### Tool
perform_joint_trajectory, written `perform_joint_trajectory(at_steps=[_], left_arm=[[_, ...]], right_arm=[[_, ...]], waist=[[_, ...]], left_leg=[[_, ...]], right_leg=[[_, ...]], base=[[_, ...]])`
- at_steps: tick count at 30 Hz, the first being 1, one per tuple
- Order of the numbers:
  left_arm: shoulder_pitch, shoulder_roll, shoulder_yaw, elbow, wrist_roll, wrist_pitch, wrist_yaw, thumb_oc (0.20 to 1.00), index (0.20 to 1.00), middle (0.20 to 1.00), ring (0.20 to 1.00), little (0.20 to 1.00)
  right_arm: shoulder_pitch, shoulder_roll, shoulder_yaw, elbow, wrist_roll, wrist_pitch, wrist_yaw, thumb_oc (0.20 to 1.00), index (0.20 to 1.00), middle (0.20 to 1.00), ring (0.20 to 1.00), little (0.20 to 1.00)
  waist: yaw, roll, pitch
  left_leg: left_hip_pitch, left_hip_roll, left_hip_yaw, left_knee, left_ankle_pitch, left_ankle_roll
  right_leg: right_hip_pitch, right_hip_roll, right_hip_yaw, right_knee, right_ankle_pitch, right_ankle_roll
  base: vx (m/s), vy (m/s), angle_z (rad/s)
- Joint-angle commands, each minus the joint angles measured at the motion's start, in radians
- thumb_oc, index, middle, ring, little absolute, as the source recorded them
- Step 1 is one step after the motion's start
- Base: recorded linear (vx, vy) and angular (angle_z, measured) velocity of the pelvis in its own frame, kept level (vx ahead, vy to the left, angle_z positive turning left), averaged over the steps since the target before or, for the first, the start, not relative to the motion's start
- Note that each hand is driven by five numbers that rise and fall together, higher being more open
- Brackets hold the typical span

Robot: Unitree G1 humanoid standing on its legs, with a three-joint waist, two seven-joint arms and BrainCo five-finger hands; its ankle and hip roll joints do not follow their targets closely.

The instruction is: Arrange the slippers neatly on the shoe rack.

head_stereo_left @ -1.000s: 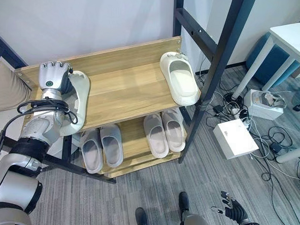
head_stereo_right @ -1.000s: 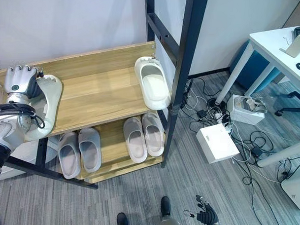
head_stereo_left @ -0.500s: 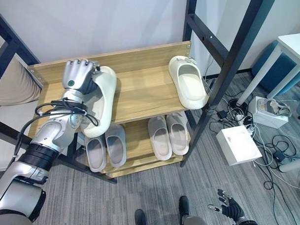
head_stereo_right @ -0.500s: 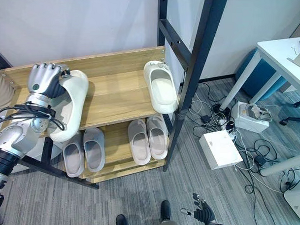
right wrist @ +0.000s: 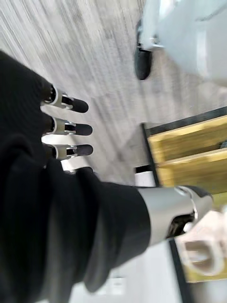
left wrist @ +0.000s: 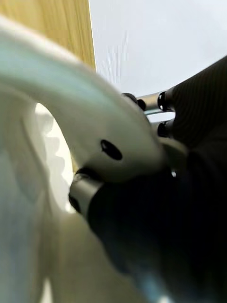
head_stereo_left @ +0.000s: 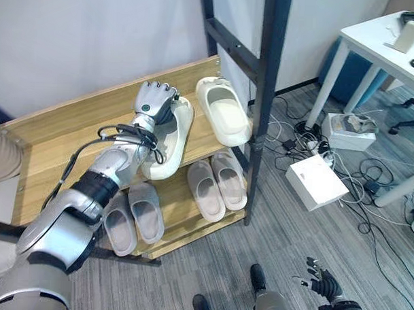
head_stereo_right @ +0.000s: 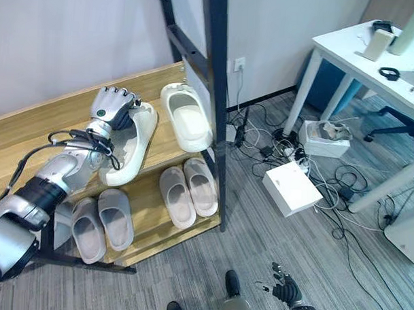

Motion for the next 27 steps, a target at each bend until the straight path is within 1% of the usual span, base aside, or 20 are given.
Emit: perform_joint_trajectory(at_steps=[1, 3, 8, 9, 10, 11, 17, 20, 21, 22, 27], left_arm=[[-0.19, 0.019, 0.018, 0.179, -0.043, 0.019, 0.001, 0.2, 0.2, 0.2, 0.2, 0.2], [-0.198, 0.004, 0.024, 0.239, -0.072, 0.022, 0.003, 0.2, 0.2, 0.2, 0.2, 0.2], [-0.214, -0.01, 0.03, 0.287, -0.109, 0.027, 0.006, 0.2, 0.2, 0.2, 0.2, 0.2], [-0.214, -0.013, 0.03, 0.292, -0.11, 0.028, 0.006, 0.451, 0.451, 0.451, 0.451, 0.451], [-0.211, -0.015, 0.027, 0.297, -0.105, 0.03, 0.003, 0.937, 0.937, 0.937, 0.937, 0.937], [-0.209, -0.016, 0.027, 0.291, -0.103, 0.028, -0.003, 1.0, 1.0, 1.0, 1.0, 1.0], [-0.202, -0.022, 0.036, 0.242, -0.101, 0.025, -0.025, 1.0, 1.0, 1.0, 1.0, 1.0], [-0.172, -0.03, 0.067, 0.147, -0.097, 0.022, -0.036, 1.0, 1.0, 1.0, 1.0, 1.0], [-0.167, -0.021, 0.077, 0.105, -0.098, 0.02, -0.051, 1.0, 1.0, 1.0, 1.0, 1.0], [-0.149, -0.019, 0.088, 0.034, -0.087, 0.012, -0.067, 1.0, 1.0, 1.0, 1.0, 1.0], [-0.113, -0.006, 0.12, -0.095, -0.08, -0.006, -0.097, 1.0, 1.0, 1.0, 1.0, 1.0]], right_arm=[[-0.009, -0.051, -0.042, -0.026, 0.058, -0.038, -0.012, 1.0, 1.0, 1.0, 1.0, 1.0], [-0.011, -0.048, -0.045, -0.022, 0.066, -0.039, -0.015, 1.0, 1.0, 1.0, 1.0, 1.0], [0.006, -0.034, -0.044, -0.037, 0.069, -0.043, -0.013, 1.0, 1.0, 1.0, 1.0, 1.0], [0.011, -0.032, -0.044, -0.037, 0.069, -0.044, -0.01, 1.0, 1.0, 1.0, 1.0, 1.0], [0.013, -0.03, -0.041, -0.036, 0.069, -0.044, -0.01, 1.0, 1.0, 1.0, 1.0, 1.0], [0.017, -0.028, -0.037, -0.036, 0.066, -0.045, -0.007, 1.0, 1.0, 1.0, 1.0, 1.0], [0.033, -0.014, -0.033, -0.033, 0.058, -0.043, 0.0, 1.0, 1.0, 1.0, 1.0, 1.0], [0.044, -0.004, -0.027, -0.03, 0.046, -0.036, 0.007, 1.0, 1.0, 1.0, 1.0, 1.0], [0.047, -0.004, -0.027, -0.031, 0.044, -0.033, 0.011, 1.0, 1.0, 1.0, 1.0, 1.0], [0.051, 0.003, -0.022, -0.031, 0.037, -0.024, 0.018, 1.0, 1.0, 1.0, 1.0, 1.0], [0.053, 0.011, -0.005, -0.032, 0.014, -0.009, 0.034, 1.0, 1.0, 1.0, 1.0, 1.0]], waist=[[-0.035, -0.009, 0.014], [-0.045, -0.009, 0.014], [-0.056, -0.009, 0.014], [-0.056, -0.01, 0.014], [-0.055, -0.011, 0.014], [-0.051, -0.012, 0.014], [-0.034, -0.015, 0.013], [-0.014, -0.023, 0.011], [-0.008, -0.024, 0.01], [0.006, -0.029, 0.009], [0.036, -0.041, 0.002]], left_leg=[[0.095, 0.023, -0.011, 0.001, -0.062, -0.043], [0.099, 0.027, 0.001, 0.001, -0.059, -0.047], [0.104, 0.039, 0.009, 0.001, -0.052, -0.054], [0.104, 0.04, 0.008, 0.001, -0.051, -0.055], [0.105, 0.041, 0.006, 0.001, -0.051, -0.056], [0.106, 0.042, 0.003, 0.001, -0.05, -0.056], [0.107, 0.041, -0.024, 0.001, -0.048, -0.055], [0.107, 0.039, -0.044, 0.001, -0.05, -0.054], [0.107, 0.038, -0.051, 0.001, -0.051, -0.053], [0.106, 0.036, -0.064, 0.001, -0.051, -0.052], [0.107, 0.033, -0.09, 0.001, -0.051, -0.049]], right_leg=[[0.077, 0.014, 0.006, 0.002, -0.105, 0.073], [0.074, 0.02, 0.013, 0.002, -0.105, 0.071], [0.077, 0.029, 0.011, 0.002, -0.111, 0.068], [0.079, 0.03, 0.009, 0.002, -0.112, 0.067], [0.08, 0.03, 0.007, 0.002, -0.113, 0.066], [0.084, 0.03, 0.003, 0.002, -0.115, 0.065], [0.104, 0.03, -0.03, 0.002, -0.126, 0.061], [0.118, 0.027, -0.049, 0.002, -0.132, 0.06], [0.124, 0.026, -0.056, 0.002, -0.134, 0.059], [0.131, 0.025, -0.067, 0.002, -0.135, 0.058], [0.148, 0.022, -0.09, 0.002, -0.136, 0.055]], base=[[0.03, -0.063, -0.34], [0.04, -0.074, -0.27], [0.03, -0.055, -0.09], [0.02, -0.037, -0.02], [0.02, -0.037, 0.0], [0.02, -0.033, 0.01], [0.01, -0.02, 0.05], [0.0, -0.01, 0.16], [-0.01, -0.006, 0.28], [-0.01, -0.007, 0.3], [-0.02, 0.004, 0.26]])
